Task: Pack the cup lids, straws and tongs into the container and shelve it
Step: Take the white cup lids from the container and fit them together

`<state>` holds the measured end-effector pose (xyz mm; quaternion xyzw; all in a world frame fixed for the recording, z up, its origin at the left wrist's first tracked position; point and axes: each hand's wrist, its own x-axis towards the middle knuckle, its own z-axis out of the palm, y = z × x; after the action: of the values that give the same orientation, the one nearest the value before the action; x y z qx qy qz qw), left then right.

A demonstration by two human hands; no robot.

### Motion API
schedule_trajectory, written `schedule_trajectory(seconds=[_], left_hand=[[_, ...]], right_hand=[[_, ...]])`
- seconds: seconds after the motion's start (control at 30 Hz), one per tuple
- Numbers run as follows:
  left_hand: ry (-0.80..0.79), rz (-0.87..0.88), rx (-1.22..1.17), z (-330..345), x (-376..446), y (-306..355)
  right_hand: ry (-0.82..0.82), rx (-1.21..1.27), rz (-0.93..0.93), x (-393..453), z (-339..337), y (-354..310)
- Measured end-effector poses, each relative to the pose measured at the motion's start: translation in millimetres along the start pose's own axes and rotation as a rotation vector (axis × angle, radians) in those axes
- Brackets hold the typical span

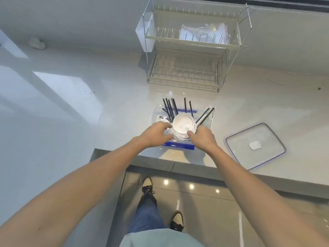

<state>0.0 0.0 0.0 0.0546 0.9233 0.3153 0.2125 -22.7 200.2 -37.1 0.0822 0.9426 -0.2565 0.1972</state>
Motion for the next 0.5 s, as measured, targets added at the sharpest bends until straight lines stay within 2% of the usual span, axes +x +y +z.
schedule_trajectory(seconds=[0.13,0.3,0.4,0.5], left_hand=[[-0.06,0.005,-0.021,-4.0,23.1,-8.8],[-0.152,0.026,-0.06,-11.1,48.8,-26.8],[-0.092,0.05,-0.149,-14.6,60.0,-35.7],[-0.013,0.066,-0.227,-23.3,67.7,-35.2]], right_hand=[[0.005,0.071,0.161,14.0,5.8,-13.1],[0.06,0.128,0.265,26.8,5.7,-21.2],[0.068,0.264,0.283,32.3,3.1,-18.1],[0.102,0.329,0.209,33.1,-5.9,-14.9]])
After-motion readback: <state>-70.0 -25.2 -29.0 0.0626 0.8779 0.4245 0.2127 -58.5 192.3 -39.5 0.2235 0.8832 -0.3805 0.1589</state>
